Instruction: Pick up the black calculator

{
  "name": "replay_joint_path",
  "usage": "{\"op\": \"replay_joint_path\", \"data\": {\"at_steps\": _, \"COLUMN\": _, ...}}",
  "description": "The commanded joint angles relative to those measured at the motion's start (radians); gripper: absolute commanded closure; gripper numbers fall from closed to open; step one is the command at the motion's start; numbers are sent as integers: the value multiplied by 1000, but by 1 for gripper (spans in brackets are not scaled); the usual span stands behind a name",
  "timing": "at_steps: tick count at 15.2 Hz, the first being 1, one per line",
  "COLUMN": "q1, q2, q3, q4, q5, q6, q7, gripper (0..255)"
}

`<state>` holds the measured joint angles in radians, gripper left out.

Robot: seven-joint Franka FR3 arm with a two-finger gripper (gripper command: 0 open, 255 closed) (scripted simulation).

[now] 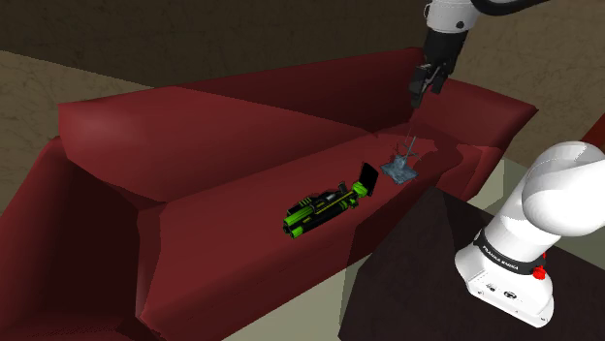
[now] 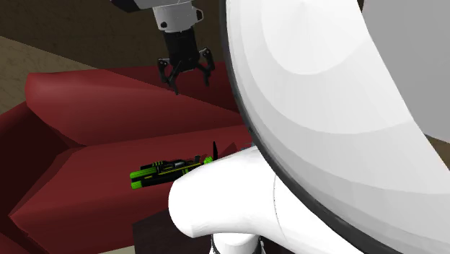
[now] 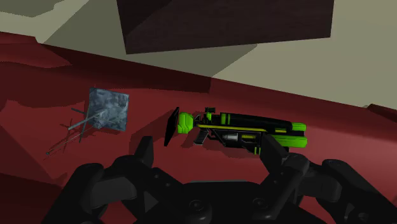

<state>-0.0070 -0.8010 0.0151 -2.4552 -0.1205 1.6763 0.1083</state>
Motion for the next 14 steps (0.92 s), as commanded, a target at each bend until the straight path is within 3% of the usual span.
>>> {"op": "replay_joint_path", "data": {"at_steps": 1, "q1": 0, "q2": 0, "q3": 0, "q4": 0, "q5": 0, "q6": 0, "q7": 0, "gripper": 0}}
{"op": "replay_joint_path", "data": {"at_steps": 8, "q1": -27, "q2": 75, "q3": -80, "q4": -169, "q5": -36, "q6": 263, "q7": -46, "gripper": 0}}
{"op": "replay_joint_path", "data": {"at_steps": 14, "q1": -51, "q2": 221, "q3": -151, "q4": -259, "q5": -65, "q6": 514, "q7": -88, "gripper": 0}}
